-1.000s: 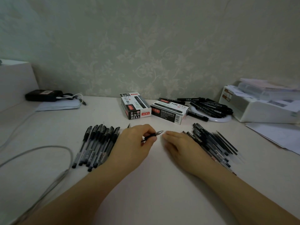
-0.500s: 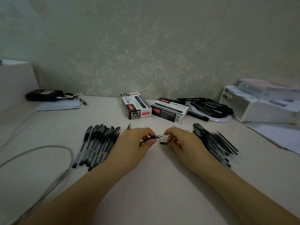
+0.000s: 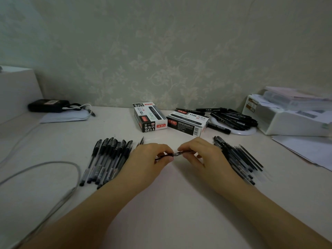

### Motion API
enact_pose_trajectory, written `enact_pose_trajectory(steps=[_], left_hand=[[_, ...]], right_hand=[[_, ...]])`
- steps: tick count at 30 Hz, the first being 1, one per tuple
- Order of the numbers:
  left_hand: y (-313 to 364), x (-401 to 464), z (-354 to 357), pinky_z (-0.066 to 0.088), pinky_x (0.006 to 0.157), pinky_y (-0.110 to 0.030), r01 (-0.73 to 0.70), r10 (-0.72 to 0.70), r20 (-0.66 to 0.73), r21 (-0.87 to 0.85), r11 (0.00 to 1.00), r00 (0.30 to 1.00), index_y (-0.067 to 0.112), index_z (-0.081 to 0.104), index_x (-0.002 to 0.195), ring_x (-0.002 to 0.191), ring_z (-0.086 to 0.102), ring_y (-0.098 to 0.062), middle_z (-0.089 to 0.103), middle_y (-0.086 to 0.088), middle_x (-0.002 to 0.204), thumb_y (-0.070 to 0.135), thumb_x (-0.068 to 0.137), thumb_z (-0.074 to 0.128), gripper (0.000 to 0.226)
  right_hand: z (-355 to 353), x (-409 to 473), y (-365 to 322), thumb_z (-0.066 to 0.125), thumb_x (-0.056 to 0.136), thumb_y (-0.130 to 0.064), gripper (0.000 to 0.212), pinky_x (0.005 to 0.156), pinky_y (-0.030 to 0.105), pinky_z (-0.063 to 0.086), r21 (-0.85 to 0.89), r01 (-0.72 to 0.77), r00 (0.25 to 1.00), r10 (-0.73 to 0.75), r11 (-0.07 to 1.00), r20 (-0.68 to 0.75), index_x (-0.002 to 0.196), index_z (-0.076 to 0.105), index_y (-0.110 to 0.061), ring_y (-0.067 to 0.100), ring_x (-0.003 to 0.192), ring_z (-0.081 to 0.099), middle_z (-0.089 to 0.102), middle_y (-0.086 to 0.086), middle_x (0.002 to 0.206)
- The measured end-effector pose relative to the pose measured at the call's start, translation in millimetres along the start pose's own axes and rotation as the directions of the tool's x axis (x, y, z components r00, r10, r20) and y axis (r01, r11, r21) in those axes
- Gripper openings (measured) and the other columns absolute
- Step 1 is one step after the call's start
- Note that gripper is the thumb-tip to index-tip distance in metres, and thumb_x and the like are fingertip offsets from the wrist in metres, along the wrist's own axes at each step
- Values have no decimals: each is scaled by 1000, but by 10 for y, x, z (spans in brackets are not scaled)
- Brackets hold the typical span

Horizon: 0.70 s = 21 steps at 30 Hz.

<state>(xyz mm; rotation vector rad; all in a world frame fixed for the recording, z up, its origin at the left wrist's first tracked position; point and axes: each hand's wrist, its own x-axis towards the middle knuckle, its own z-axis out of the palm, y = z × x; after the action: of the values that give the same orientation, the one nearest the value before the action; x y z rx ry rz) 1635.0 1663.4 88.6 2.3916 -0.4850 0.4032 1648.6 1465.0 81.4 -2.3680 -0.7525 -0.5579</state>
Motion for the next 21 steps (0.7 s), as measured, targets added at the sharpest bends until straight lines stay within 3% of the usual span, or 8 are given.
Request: enact_pose_trajectory(steps=[8, 16, 21], left_hand=[[9, -8, 24, 50, 74, -14, -5, 7, 32, -41, 999, 999, 28, 63, 106, 80, 62, -1, 67, 11, 91, 32, 90, 64, 16], [23, -5, -22, 45, 69, -21, -147, 139, 114, 65, 987, 984, 27, 63, 94, 78, 55, -4, 62, 13, 85, 27, 93, 60, 3], [47, -13, -32, 44, 71, -25, -181, 170, 121, 84, 980, 978, 22, 62, 92, 76, 51, -4, 62, 10, 83, 23, 93, 60, 3]], right_hand=[[44, -12, -24, 66, 93, -14, 17, 76, 9, 44, 71, -9, 999, 7, 997, 33, 108, 69, -19, -1, 90, 58, 64, -14, 96], [-22, -39, 28, 67, 92, -20, 17, 80, 17, 49, 119, -48, 987, 29, 992, 160, 108, 74, -24, 2, 90, 64, 73, -13, 95], [-26, -54, 23, 70, 90, -22, 17, 79, 14, 49, 171, -60, 988, 34, 983, 148, 105, 76, -26, -1, 88, 66, 74, -16, 93]])
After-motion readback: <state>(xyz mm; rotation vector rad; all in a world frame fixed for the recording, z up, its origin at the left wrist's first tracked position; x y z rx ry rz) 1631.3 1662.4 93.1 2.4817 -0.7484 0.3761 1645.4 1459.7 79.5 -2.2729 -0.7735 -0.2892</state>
